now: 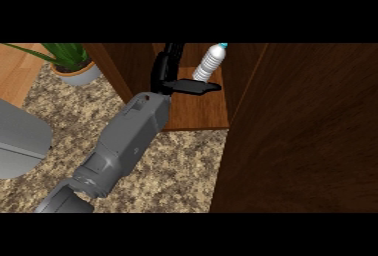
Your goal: Pick up the bottled water, place it into the cabinet and close the cabinet
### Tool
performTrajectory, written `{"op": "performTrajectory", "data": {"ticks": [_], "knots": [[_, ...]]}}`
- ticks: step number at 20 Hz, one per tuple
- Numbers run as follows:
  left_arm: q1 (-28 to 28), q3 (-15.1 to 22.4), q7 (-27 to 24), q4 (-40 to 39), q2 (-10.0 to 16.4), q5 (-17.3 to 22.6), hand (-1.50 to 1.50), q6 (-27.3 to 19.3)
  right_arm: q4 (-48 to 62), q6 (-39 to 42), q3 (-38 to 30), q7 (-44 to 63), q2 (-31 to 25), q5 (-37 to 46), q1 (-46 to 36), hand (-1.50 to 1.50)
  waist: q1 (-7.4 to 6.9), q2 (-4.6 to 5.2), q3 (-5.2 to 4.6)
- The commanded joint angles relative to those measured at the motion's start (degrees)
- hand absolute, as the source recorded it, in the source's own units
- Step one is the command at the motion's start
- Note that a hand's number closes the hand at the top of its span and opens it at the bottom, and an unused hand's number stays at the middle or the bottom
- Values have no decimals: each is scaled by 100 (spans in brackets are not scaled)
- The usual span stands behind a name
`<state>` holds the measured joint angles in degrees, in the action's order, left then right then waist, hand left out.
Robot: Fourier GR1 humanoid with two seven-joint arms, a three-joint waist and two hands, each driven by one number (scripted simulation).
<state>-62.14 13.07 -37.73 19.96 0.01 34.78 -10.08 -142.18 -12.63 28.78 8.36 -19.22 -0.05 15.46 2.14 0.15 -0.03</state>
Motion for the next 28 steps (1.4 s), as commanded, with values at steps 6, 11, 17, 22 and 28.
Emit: {"op": "performTrajectory", "data": {"ticks": [6,11,17,22,28], "knots": [[1302,568,813,2135,27,83,150,-202,-548,-44,347,-14,-148,420,603,-150,-295,-111,5],[2503,1036,917,3377,176,-78,150,-407,-251,100,177,253,-379,604,-12,-150,-350,-92,1],[3708,1374,1114,4725,658,-268,150,-566,-309,671,511,580,-975,519,-143,150,-323,-81,3],[4952,1491,1376,6344,1406,-291,150,-523,-264,547,1174,1346,-531,382,-581,150,-387,-70,-2],[5703,1127,1539,7315,1949,-170,150,-427,-404,226,2169,2355,183,905,-1202,150,-283,-58,-7]]}}
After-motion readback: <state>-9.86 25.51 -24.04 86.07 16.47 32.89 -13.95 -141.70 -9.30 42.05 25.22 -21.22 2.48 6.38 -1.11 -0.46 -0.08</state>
